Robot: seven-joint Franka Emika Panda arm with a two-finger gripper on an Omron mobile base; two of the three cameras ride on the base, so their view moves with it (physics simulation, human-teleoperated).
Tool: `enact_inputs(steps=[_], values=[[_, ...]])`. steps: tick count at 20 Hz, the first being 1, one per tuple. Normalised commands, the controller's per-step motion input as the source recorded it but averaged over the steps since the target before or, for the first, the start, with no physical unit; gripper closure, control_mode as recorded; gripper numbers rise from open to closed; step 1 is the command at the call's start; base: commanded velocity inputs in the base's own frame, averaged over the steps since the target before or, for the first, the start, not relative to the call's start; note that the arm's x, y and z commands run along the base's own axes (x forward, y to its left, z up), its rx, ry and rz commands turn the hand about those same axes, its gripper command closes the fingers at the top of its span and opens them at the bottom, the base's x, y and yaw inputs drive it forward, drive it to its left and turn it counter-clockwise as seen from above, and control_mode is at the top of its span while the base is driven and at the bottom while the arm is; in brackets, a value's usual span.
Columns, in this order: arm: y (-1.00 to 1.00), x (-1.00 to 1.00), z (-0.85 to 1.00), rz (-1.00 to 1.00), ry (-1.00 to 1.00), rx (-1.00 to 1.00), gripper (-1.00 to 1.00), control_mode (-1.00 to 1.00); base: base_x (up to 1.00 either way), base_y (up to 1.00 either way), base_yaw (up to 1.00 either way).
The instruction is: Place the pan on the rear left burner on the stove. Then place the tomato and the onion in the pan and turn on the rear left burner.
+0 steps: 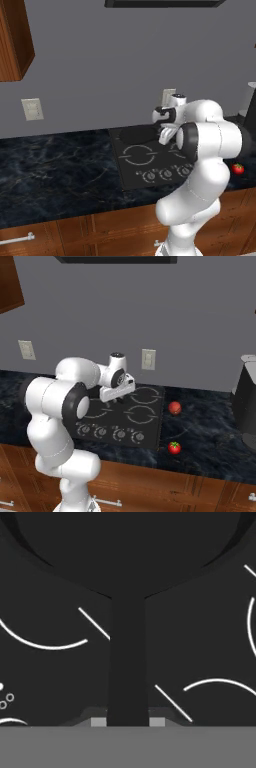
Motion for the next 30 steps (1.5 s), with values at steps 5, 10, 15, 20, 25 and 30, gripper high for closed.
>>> enact_inputs(steps=[5, 10, 15, 20, 25, 30], values=[[0.15, 0.26, -0.20, 0.00, -0.03, 0.00, 1.00, -1.00, 0.00, 0.00, 0.00], [0.02, 0.25, -0.01, 0.00, 0.00, 0.00, 1.00, -1.00, 0.00, 0.00, 0.00], [0.05, 0.32, -0.02, 0.00, 0.00, 0.00, 1.00, -1.00, 0.00, 0.00, 0.00], [0.08, 0.20, -0.05, 0.00, 0.00, 0.00, 1.00, -1.00, 0.00, 0.00, 0.00], [0.10, 0.13, -0.17, 0.00, 0.00, 0.00, 1.00, -1.00, 0.00, 0.00, 0.00], [0.08, 0.21, -0.28, 0.00, 0.00, 0.00, 1.00, -1.00, 0.00, 0.00, 0.00]])
